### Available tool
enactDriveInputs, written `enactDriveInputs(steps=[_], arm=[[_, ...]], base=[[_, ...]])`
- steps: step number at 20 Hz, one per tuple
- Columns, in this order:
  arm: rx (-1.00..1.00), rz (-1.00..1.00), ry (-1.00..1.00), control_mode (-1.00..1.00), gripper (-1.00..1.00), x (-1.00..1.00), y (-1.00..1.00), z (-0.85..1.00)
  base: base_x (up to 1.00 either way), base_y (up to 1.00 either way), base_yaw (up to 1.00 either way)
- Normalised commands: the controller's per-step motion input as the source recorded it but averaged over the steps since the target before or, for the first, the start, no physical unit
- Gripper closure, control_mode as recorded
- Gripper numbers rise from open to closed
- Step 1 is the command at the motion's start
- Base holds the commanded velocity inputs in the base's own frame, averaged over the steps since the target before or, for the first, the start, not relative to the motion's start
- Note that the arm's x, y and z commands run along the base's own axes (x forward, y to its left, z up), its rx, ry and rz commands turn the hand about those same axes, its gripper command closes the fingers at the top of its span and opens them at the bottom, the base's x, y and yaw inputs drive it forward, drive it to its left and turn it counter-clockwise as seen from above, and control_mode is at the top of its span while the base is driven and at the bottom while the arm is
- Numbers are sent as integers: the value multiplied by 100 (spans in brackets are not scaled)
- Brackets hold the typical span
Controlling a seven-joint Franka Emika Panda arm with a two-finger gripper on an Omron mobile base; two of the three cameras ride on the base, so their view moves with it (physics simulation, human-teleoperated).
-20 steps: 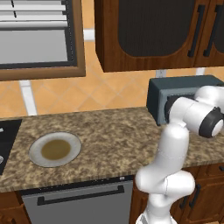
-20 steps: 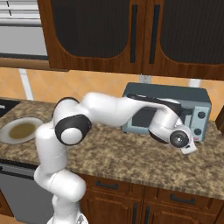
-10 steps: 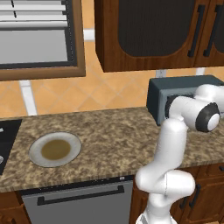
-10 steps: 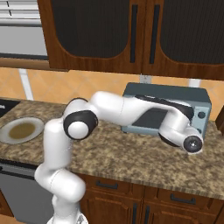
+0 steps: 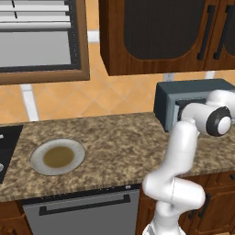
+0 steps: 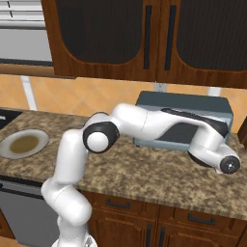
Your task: Pick up the kebab skewer and baguette bread, and place them inside the toaster oven. Close the toaster oven door and start by setting the timer.
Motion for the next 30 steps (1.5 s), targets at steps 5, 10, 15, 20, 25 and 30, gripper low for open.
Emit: enactDriveInputs(steps=[5,10,15,20,25,30], arm=[[8,11,-8,-100,-100,15,1,-16],[4,10,-4,-100,-100,22,0,-13],[0,7,-3,-100,-100,22,-3,-9],[0,3,-5,-100,-100,21,0,-18],[0,0,-2,-100,-100,23,-13,-29],[0,0,-1,-100,-100,33,-15,-17]], base=[[0,0,0],[0,0,0],[0,0,0],[0,0,0],[0,0,0],[0,0,0]])
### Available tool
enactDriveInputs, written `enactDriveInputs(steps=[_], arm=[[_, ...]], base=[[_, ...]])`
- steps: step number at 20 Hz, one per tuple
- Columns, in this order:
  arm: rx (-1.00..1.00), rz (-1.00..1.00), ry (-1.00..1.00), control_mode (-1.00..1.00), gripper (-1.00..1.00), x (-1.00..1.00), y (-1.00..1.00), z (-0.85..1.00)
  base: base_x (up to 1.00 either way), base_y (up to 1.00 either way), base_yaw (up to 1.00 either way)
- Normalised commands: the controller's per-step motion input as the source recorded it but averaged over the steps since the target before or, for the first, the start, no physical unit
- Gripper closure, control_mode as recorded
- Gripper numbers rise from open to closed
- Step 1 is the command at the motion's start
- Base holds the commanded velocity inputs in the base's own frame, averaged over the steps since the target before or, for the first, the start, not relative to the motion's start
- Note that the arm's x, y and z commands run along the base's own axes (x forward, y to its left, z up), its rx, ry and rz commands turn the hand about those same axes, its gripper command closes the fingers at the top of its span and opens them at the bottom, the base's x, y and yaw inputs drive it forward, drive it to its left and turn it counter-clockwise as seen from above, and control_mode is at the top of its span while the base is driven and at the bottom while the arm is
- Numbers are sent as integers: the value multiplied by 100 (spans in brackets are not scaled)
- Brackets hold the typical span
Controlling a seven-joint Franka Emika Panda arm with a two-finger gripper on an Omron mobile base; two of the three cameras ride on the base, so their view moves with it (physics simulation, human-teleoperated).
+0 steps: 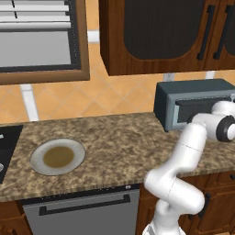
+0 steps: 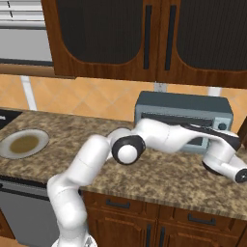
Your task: Pick up the kebab skewer and baguette bread, and place them inside the toaster oven. Close the toaster oven door and start by setting the timer.
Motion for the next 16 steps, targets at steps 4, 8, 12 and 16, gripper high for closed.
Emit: enactDriveInputs(steps=[4,8,12,16], arm=[[0,0,-3,-100,-100,28,-32,0],[0,0,-5,-100,-100,18,-30,-10],[0,0,-6,-100,-100,11,-14,-25],[0,0,-7,-100,-100,5,-1,-15]], base=[[0,0,0],[0,0,0],[0,0,0],[0,0,0]])
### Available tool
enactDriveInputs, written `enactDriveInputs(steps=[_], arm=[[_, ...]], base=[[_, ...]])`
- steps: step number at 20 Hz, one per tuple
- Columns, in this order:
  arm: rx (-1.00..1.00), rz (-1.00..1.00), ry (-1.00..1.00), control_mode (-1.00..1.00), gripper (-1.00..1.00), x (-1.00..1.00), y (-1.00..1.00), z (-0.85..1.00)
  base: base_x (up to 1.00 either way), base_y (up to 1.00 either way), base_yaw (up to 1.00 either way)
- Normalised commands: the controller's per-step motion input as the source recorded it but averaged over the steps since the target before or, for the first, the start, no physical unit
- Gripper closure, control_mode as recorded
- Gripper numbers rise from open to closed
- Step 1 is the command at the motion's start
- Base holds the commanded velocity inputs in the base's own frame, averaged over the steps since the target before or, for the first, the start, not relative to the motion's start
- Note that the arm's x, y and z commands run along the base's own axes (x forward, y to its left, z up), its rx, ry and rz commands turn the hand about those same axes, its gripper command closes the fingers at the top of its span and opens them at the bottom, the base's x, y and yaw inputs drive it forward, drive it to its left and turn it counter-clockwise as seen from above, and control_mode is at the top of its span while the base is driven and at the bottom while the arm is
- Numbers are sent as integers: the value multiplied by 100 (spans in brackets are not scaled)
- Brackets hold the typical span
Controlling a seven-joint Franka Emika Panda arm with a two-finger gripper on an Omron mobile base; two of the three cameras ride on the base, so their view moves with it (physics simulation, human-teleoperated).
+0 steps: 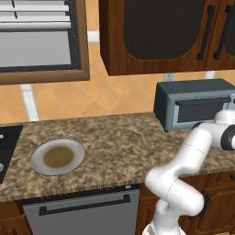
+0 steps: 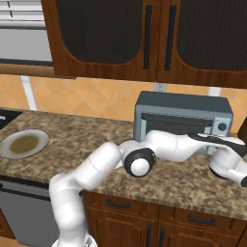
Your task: Pick up the kebab skewer and baguette bread, and place them inside the toaster oven. Close the toaster oven door and start by setting the timer.
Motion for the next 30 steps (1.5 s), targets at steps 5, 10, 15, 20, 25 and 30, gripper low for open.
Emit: enactDriveInputs(steps=[5,10,15,20,25,30], arm=[[0,0,-7,-100,-100,14,0,-4],[-3,0,-6,-100,-100,2,10,1],[-13,0,-2,-100,-100,0,18,11],[-14,-1,0,-100,-100,1,2,15],[-13,-6,0,-100,-100,5,9,0],[-9,-5,0,-100,-100,15,7,-10]], base=[[0,0,0],[0,0,0],[0,0,0],[0,0,0],[0,0,0],[0,0,0]])
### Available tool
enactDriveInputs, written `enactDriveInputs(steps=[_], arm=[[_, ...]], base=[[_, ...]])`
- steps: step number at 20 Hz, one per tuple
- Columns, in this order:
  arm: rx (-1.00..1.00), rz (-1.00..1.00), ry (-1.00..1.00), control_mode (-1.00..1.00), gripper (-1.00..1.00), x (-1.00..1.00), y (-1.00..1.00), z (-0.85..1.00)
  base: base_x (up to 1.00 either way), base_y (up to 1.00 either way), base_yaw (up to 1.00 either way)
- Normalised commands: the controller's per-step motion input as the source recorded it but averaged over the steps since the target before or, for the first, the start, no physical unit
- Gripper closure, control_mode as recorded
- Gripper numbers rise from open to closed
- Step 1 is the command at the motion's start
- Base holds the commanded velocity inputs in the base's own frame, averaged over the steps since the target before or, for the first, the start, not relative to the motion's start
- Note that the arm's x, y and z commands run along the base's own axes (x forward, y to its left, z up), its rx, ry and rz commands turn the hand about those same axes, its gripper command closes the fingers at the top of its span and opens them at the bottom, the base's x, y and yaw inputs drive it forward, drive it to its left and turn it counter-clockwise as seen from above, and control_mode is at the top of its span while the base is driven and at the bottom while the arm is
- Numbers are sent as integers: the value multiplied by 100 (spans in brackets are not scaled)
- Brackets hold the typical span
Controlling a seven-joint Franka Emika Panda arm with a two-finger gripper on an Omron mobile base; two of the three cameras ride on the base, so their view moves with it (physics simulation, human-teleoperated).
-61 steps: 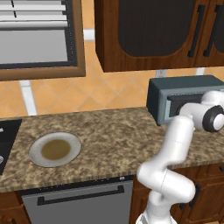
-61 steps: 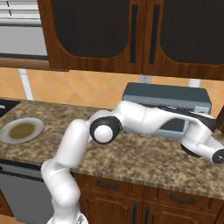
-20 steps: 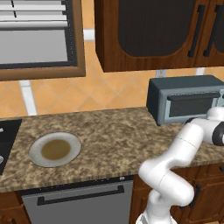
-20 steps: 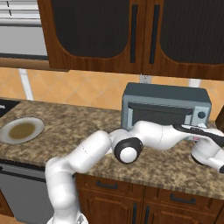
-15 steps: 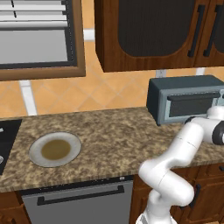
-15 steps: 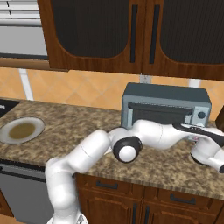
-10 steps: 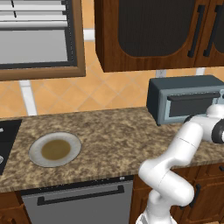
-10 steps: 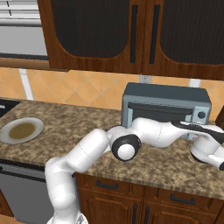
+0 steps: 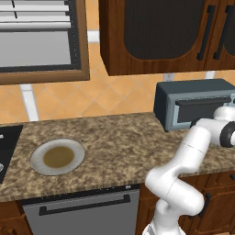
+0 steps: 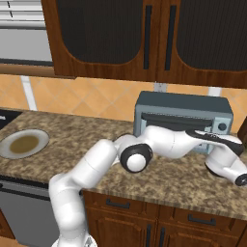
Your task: Pick up the kebab skewer and baguette bread, and place them inside the toaster oven. Close the toaster oven door and start by setting the timer.
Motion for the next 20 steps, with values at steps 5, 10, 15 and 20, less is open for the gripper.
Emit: enactDriveInputs(steps=[5,10,15,20], arm=[[-3,-2,0,-100,-100,29,0,-8],[0,0,0,-100,-100,25,-5,-7],[0,0,0,-100,100,42,0,0],[0,0,0,-100,100,58,3,0]], base=[[0,0,0],[0,0,0],[0,0,0],[0,0,0]])
